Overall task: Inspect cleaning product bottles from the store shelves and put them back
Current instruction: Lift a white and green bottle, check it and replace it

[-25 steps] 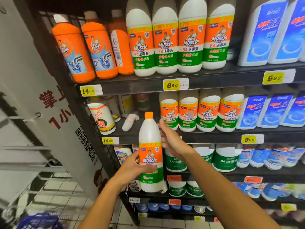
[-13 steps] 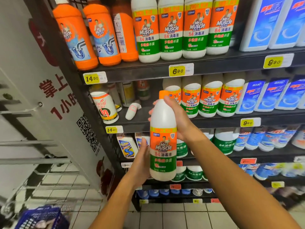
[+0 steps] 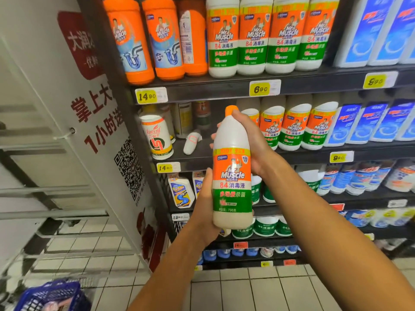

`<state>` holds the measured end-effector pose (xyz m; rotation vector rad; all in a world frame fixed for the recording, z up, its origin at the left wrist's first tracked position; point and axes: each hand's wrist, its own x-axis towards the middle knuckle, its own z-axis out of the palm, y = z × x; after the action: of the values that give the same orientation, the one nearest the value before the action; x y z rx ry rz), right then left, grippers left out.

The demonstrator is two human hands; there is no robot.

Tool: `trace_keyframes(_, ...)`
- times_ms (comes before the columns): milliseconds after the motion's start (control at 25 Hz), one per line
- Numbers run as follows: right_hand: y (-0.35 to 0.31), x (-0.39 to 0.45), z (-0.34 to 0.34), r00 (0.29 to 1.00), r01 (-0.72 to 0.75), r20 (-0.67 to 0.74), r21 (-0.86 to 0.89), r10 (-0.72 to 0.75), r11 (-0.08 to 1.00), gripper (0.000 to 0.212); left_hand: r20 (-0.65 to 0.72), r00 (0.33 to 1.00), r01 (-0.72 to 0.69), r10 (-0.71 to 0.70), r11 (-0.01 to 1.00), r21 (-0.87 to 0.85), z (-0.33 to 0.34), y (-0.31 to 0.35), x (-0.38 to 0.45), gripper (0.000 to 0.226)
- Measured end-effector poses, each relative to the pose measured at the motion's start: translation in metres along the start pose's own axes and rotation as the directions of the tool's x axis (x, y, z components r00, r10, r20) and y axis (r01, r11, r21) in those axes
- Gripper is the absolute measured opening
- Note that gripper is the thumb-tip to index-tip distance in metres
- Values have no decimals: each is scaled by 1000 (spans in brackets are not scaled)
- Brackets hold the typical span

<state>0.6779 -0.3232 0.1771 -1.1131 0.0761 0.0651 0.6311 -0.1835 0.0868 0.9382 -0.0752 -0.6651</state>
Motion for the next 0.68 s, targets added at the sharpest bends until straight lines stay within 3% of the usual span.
trace_keyframes(240,2,-12,24,1000,27,14,-3,-26,1000,73,22,1000,-16,16,1000,0,-11,8,-17,65)
trace_keyframes(480,10,-32,40,995,88,54,-19,-87,996,49,73,995,-65,63,998,23,-23,4,-35,64)
trace_keyframes(680,5,-48,50,990,132,-34,-137,-138,982,57,26,995,-95,94,995,43,-25,3,-40,57)
